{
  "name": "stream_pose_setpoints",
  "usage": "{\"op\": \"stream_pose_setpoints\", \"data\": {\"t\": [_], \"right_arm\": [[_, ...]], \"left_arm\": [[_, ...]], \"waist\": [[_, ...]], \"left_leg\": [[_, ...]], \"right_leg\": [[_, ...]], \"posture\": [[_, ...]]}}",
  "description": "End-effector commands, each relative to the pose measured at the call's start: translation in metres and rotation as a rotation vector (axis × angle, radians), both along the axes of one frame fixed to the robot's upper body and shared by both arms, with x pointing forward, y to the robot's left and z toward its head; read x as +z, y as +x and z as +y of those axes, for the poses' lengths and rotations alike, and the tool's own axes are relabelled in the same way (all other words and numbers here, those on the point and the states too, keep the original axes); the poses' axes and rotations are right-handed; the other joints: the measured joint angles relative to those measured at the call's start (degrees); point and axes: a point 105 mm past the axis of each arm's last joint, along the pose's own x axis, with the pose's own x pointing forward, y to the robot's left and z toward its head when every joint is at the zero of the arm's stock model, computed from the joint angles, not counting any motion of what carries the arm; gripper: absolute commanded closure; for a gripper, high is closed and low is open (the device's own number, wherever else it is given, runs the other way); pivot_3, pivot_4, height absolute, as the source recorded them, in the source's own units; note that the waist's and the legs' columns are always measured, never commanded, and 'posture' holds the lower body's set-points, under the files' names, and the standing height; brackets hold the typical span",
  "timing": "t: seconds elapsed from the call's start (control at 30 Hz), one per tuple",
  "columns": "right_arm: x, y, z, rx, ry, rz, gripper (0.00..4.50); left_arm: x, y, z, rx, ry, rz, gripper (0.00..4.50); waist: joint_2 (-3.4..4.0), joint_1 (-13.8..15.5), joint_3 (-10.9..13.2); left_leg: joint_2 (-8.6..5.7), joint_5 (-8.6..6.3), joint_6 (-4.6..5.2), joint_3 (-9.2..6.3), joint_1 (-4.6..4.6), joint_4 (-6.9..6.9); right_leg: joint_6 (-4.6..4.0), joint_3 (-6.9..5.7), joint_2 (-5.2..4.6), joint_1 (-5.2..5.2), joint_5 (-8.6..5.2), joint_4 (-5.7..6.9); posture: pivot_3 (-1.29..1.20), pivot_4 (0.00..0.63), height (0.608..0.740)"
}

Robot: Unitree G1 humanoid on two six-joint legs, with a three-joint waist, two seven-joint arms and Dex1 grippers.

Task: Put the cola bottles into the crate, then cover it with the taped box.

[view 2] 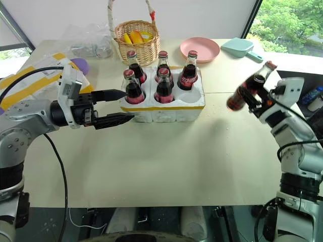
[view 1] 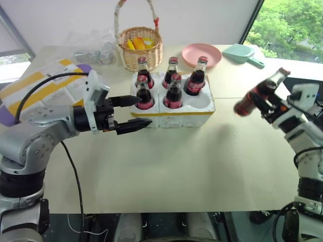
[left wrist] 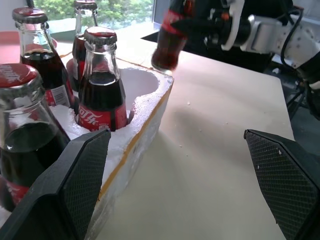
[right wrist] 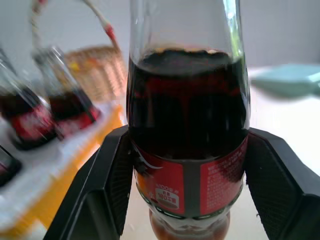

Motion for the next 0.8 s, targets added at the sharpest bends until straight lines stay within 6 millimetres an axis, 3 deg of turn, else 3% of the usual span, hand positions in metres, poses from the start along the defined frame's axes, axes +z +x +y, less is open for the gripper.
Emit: {"op": "stream_pose_setpoints", "data": {"t": [0.03, 0.2, 0.3, 0.43, 0.8], "right_arm": [[0.060, -0.017, 0.045, 0.182, -0.016, -0.171, 1.92], [0.060, -0.014, 0.089, 0.338, -0.036, -0.134, 1.92], [0.050, -0.005, 0.104, 0.364, -0.070, -0.096, 1.92], [0.037, 0.006, 0.102, 0.337, -0.122, -0.053, 1.92], [0.025, 0.006, 0.097, 0.353, -0.207, 0.003, 1.92]], "left_arm": [[0.008, -0.001, -0.001, -0.006, 0.001, -0.050, 0.00], [0.008, 0.000, 0.000, 0.004, 0.001, -0.054, 0.00], [0.008, 0.000, 0.001, 0.012, 0.001, -0.059, 0.00], [0.010, -0.001, 0.005, 0.035, -0.003, -0.071, 0.00], [0.010, -0.001, 0.009, 0.069, -0.003, -0.080, 0.00]], "waist": [[0.00, 0.1, 0.0], [-0.06, 0.6, 0.0], [-0.07, 0.6, 0.0], [-0.07, 0.6, 0.0], [-0.08, 0.7, 0.0]], "left_leg": [[0.00, 0.02, -0.03, -0.01, 0.01, -0.07], [-0.01, 0.06, -0.10, -0.04, 0.01, -0.24], [-0.06, 0.07, -0.09, -0.02, -0.03, -0.24], [-0.06, 0.07, -0.10, -0.02, -0.04, -0.24], [-0.07, 0.07, -0.10, -0.01, -0.04, -0.31]], "right_leg": [[0.00, 0.00, 0.01, -0.02, 0.00, -0.01], [-0.02, -0.02, 0.04, -0.03, -0.01, -0.08], [-0.02, -0.02, 0.00, -0.03, -0.01, -0.10], [-0.02, -0.02, -0.01, -0.03, -0.01, -0.11], [-0.02, -0.02, -0.01, -0.06, -0.01, -0.12]], "posture": [[0.00, 0.150, 0.740], [0.00, 0.150, 0.740], [0.00, 0.150, 0.740], [0.00, 0.150, 0.740], [0.00, 0.150, 0.740]]}}
